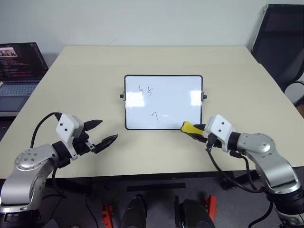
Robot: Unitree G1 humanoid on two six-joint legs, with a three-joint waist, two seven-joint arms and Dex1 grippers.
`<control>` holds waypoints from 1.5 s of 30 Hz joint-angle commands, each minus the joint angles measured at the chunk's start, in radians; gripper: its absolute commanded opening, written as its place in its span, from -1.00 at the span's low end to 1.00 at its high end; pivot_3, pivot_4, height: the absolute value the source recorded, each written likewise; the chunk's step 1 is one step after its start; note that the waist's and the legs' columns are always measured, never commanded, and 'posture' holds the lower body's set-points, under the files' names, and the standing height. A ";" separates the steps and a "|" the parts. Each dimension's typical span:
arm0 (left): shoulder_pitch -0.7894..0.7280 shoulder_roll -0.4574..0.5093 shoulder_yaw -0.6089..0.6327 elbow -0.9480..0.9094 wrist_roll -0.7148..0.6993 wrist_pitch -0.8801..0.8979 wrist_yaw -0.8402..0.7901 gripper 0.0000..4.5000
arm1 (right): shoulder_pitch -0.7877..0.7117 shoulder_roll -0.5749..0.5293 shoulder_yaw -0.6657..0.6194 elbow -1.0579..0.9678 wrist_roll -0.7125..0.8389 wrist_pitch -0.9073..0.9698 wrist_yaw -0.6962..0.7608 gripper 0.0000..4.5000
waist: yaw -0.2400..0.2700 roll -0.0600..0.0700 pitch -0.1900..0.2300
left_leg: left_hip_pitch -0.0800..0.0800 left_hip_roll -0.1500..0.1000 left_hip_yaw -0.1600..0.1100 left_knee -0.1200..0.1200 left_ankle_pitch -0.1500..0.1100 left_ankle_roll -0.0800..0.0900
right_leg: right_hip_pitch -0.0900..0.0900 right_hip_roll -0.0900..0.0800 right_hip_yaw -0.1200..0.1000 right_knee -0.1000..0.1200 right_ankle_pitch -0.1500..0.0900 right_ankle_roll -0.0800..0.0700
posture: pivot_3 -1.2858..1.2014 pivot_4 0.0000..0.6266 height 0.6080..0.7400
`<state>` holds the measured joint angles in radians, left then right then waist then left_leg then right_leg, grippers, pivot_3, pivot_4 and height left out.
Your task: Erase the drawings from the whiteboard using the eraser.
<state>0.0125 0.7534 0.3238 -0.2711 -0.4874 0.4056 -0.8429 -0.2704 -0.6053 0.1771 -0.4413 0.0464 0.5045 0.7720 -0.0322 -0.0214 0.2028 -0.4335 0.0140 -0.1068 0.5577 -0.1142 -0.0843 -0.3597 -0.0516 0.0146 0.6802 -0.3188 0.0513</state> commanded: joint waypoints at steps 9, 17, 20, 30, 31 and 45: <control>-0.037 0.028 0.018 -0.047 -0.012 -0.006 -0.012 1.00 | -0.367 0.212 0.256 0.410 -0.298 -0.259 -0.187 -0.57 | -0.001 -0.001 0.000 | -0.001 0.000 0.001 0.000 0.000 0.000 | -0.002 0.001 0.000 0.001 0.002 0.003 | 0.03 -0.52 1.00; -0.047 0.021 -0.009 -0.067 -0.007 0.003 -0.009 1.00 | -0.492 0.252 0.360 0.613 -0.435 -0.341 -0.156 -0.57 | 0.001 -0.001 0.000 | -0.001 0.000 0.000 -0.002 0.000 0.000 | -0.002 0.001 0.000 0.000 0.005 0.002 | 0.03 -0.52 1.00; -0.048 0.020 -0.010 -0.068 -0.007 0.004 -0.006 1.00 | -0.473 0.214 0.403 0.596 -0.464 -0.338 -0.067 -0.57 | 0.001 -0.002 -0.001 | -0.001 0.000 0.000 -0.001 0.000 0.000 | -0.002 0.001 0.000 0.000 0.006 0.002 | 0.03 -0.52 1.00; -0.065 0.017 -0.024 -0.064 -0.008 0.006 -0.008 1.00 | -0.567 0.273 0.355 0.680 -0.528 -0.348 -0.191 -0.57 | 0.000 -0.002 -0.001 | 0.000 0.000 0.000 0.000 0.002 0.000 | -0.005 0.002 0.000 0.001 0.008 0.000 | 0.03 -0.52 1.00; -0.065 0.017 -0.025 -0.063 -0.008 0.005 -0.007 1.00 | -0.564 0.268 0.367 0.681 -0.530 -0.348 -0.171 -0.57 | 0.000 -0.003 -0.001 | 0.000 0.000 0.000 0.000 0.002 0.000 | -0.007 0.002 0.000 0.001 0.008 0.000 | 0.03 -0.52 1.00; -0.063 0.008 -0.038 -0.064 -0.005 -0.001 0.004 1.00 | -0.623 0.310 0.340 0.743 -0.541 -0.377 -0.177 -0.57 | -0.002 -0.004 -0.002 | 0.000 0.002 0.000 0.000 0.003 0.000 | -0.007 0.004 0.001 0.002 0.008 -0.001 | 0.03 -0.52 1.00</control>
<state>-0.0448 0.7593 0.2730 -0.3079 -0.4882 0.4134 -0.8409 -0.8732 -0.2980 0.5500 0.2924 -0.4898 0.1314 0.6099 -0.0339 -0.0250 0.2011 -0.4331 0.0163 -0.1067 0.5575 -0.1115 -0.0840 -0.3679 -0.0474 0.0161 0.6817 -0.3112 0.0505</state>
